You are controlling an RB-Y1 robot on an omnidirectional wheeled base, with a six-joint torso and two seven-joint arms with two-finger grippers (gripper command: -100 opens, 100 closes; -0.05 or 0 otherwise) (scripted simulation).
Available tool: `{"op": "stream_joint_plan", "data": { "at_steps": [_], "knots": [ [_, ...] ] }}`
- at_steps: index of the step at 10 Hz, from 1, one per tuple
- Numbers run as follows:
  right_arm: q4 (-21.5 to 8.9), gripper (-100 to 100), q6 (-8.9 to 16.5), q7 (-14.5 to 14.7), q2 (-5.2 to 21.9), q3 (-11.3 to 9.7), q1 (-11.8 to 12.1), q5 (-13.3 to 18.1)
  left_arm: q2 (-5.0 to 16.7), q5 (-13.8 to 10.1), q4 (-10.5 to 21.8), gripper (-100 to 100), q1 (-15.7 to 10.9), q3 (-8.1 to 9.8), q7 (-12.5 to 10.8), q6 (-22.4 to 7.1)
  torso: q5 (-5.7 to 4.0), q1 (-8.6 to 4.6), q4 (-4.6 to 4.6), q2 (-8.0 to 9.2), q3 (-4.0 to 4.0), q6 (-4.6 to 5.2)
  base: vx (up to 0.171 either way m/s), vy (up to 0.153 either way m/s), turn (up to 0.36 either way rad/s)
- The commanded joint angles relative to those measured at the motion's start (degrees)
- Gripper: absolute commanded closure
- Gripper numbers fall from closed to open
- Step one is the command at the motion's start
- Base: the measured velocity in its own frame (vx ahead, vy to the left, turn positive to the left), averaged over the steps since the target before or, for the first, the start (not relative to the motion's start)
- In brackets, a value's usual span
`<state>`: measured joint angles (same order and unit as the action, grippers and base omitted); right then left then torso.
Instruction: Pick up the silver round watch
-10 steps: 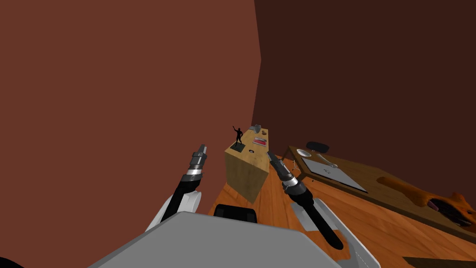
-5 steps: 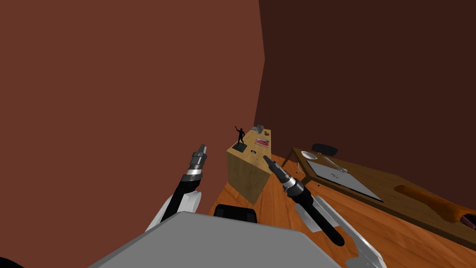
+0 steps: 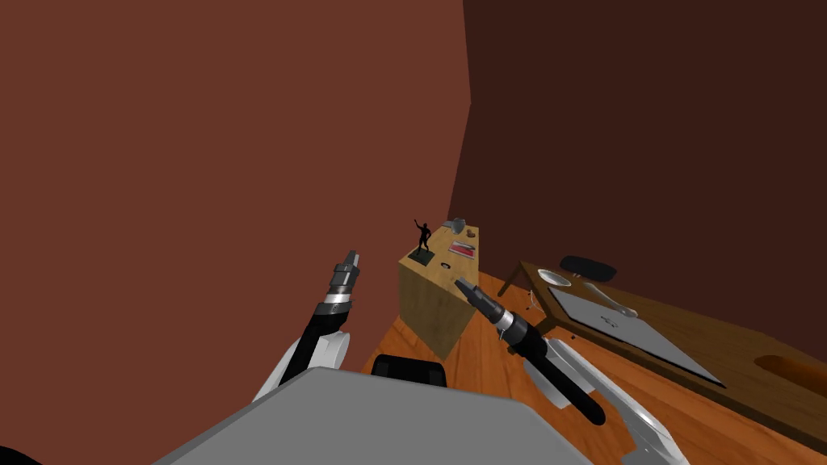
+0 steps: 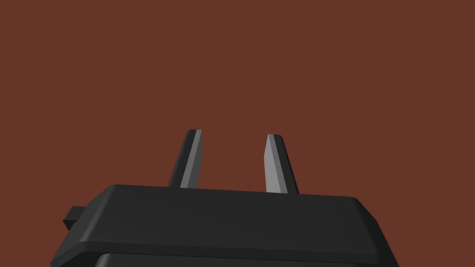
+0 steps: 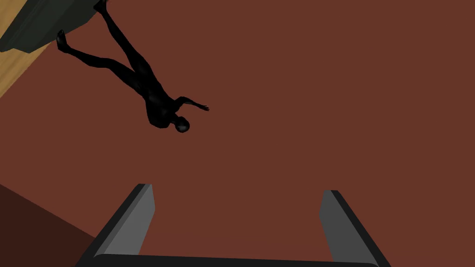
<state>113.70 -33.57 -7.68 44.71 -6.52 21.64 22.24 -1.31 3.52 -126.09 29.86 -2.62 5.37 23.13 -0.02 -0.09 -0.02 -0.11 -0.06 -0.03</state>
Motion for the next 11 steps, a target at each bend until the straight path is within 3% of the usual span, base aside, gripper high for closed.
{"op": "stream_joint_plan", "data": {
  "at_steps": [1, 4, 5, 6, 7, 8, 9, 11],
  "knots": [
    [-1.8, -100, -0.1, 0.0, 2.7, -0.7, -0.5, 0.7, 0.0, 0.0, 0.0, 0, 0.0, 0.00, 0.0, 0.0, 0.00, 0.00, 0.00, 0.00, 0.00, 0.00, 0.017, -0.021, 0.084],
    [-5.7, -100, -0.5, 0.0, 7.9, -2.2, -1.2, 2.8, 0.0, 0.0, 0.0, 0, 0.0, 0.00, 0.0, 0.0, 0.00, 0.03, 0.01, 0.02, 0.01, 0.04, 0.015, -0.012, 0.149],
    [-6.2, -100, -0.5, 0.0, 8.4, -2.2, -1.2, 2.8, 0.0, 0.0, 0.0, 0, 0.0, 0.00, 0.0, 0.0, 0.01, 0.04, 0.00, -0.01, 0.00, 0.01, 0.019, -0.012, 0.109],
    [-8.5, -100, -0.7, 0.0, 10.6, -2.9, -1.6, 3.8, 0.0, 0.0, 0.0, 0, 0.0, 0.00, 0.0, 0.0, 0.01, 0.04, 0.00, -0.01, 0.00, 0.04, 0.022, -0.015, 0.182],
    [-8.5, -100, -0.7, 0.0, 11.2, -2.9, -1.6, 3.8, 0.0, 0.0, 0.0, 0, 0.0, 0.00, 0.0, 0.0, 0.01, 0.03, 0.00, -0.02, -0.01, 0.01, 0.018, -0.015, 0.152],
    [-10.8, -100, -0.9, 0.1, 13.6, -3.7, -1.9, 4.7, 0.0, 0.0, 0.0, 0, 0.0, 0.00, 0.0, 0.0, 0.01, 0.04, 0.00, -0.01, 0.00, 0.03, 0.020, -0.018, 0.200],
    [-10.8, -100, -0.9, 0.1, 14.0, -3.7, -1.9, 4.7, 0.0, 0.0, 0.0, 0, 0.0, 0.00, 0.0, 0.0, 0.01, 0.03, 0.00, -0.02, -0.01, 0.01, 0.019, -0.018, 0.142],
    [-14.9, -100, -1.3, 0.1, 18.0, -5.1, -2.5, 6.4, 0.0, 0.0, 0.0, 0, 0.0, 0.00, 0.0, 0.0, 0.01, 0.04, -0.01, -0.04, -0.02, 0.00, 0.030, -0.019, 0.331]
  ]
}}
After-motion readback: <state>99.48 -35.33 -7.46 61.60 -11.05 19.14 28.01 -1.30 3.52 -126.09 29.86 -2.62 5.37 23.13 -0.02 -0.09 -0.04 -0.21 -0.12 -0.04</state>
